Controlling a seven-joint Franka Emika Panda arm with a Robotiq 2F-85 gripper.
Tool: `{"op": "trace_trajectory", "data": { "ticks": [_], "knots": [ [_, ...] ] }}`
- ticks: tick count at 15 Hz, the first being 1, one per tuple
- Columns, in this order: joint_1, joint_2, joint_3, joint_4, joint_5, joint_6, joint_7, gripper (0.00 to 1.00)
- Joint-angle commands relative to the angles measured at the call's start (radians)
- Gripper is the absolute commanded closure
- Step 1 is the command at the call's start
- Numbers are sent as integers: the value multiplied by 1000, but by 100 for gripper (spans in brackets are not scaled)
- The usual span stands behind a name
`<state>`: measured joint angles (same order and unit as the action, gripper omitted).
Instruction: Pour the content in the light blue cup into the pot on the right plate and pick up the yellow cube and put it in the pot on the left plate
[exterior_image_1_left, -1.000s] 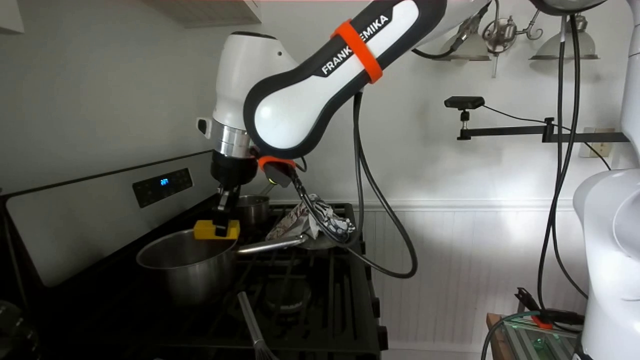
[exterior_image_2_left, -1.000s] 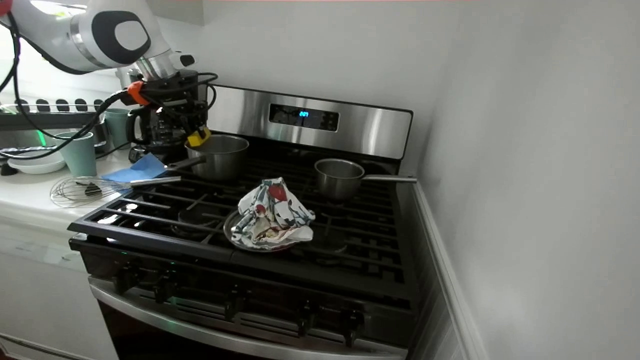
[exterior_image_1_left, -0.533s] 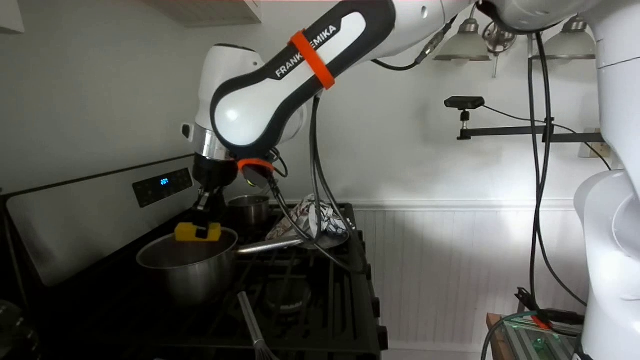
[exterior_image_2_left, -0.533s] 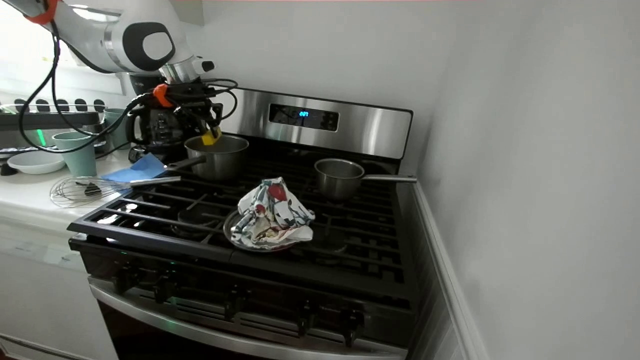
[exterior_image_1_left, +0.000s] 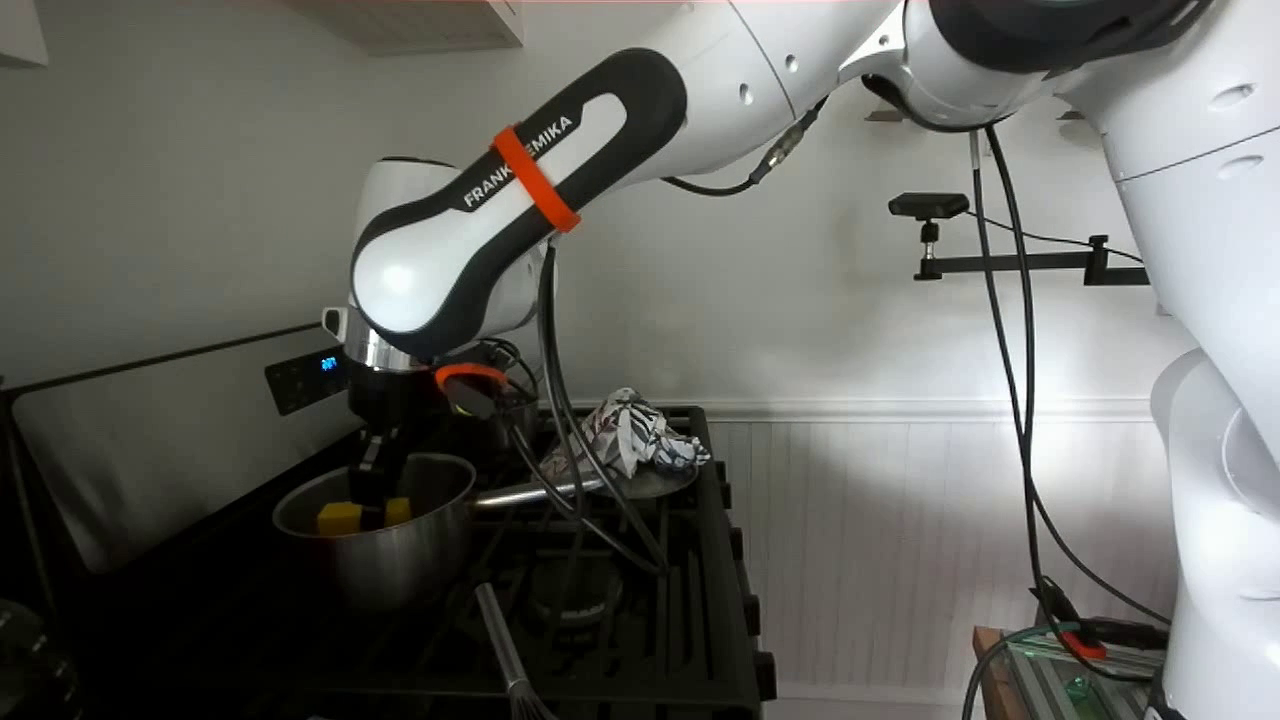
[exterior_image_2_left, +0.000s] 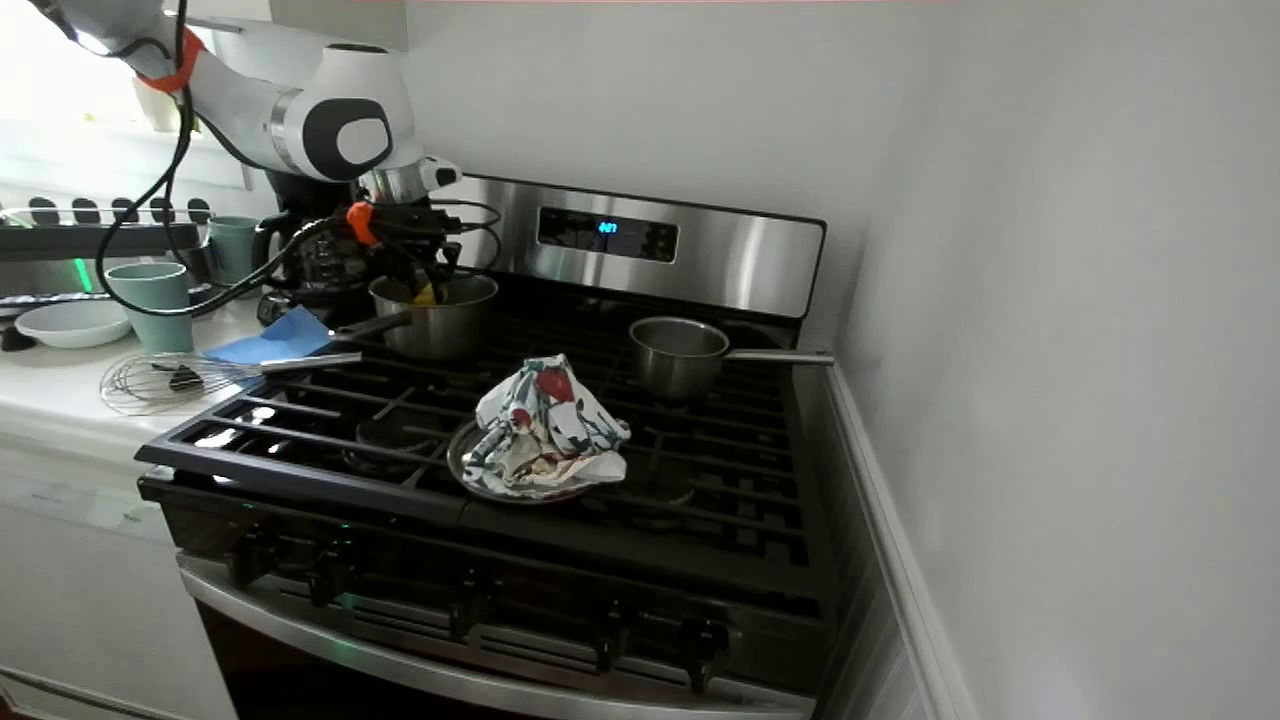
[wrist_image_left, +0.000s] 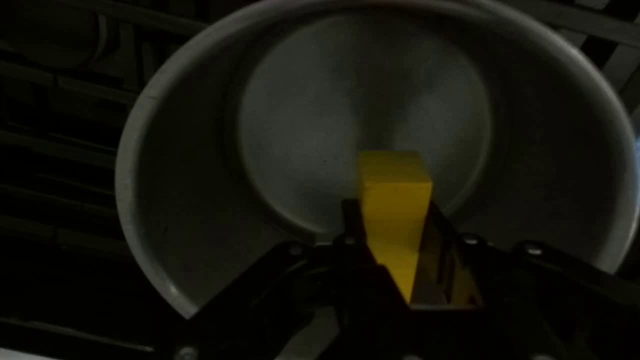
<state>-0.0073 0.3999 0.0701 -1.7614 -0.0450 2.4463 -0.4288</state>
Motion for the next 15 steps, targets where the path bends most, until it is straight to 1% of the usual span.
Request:
{"op": "trace_trajectory", "data": {
  "ticks": [1, 3, 4, 5, 6, 7, 11, 12, 15],
  "knots": [
    [-23, 67, 22, 100, 24, -105, -24, 92],
    [-27, 85, 23, 123, 27, -139, -25, 92],
    [-28, 89, 23, 131, 28, -151, -22, 85],
    [-27, 91, 21, 138, 25, -158, -16, 44],
    [-30, 91, 22, 142, 28, -162, -19, 42],
    [-31, 86, 22, 142, 27, -162, -18, 37],
    [-34, 39, 19, 119, 28, -144, -5, 8],
    [-36, 24, 19, 111, 32, -143, -5, 2],
    [-42, -23, 22, 93, 55, -156, -1, 0]
  ]
}}
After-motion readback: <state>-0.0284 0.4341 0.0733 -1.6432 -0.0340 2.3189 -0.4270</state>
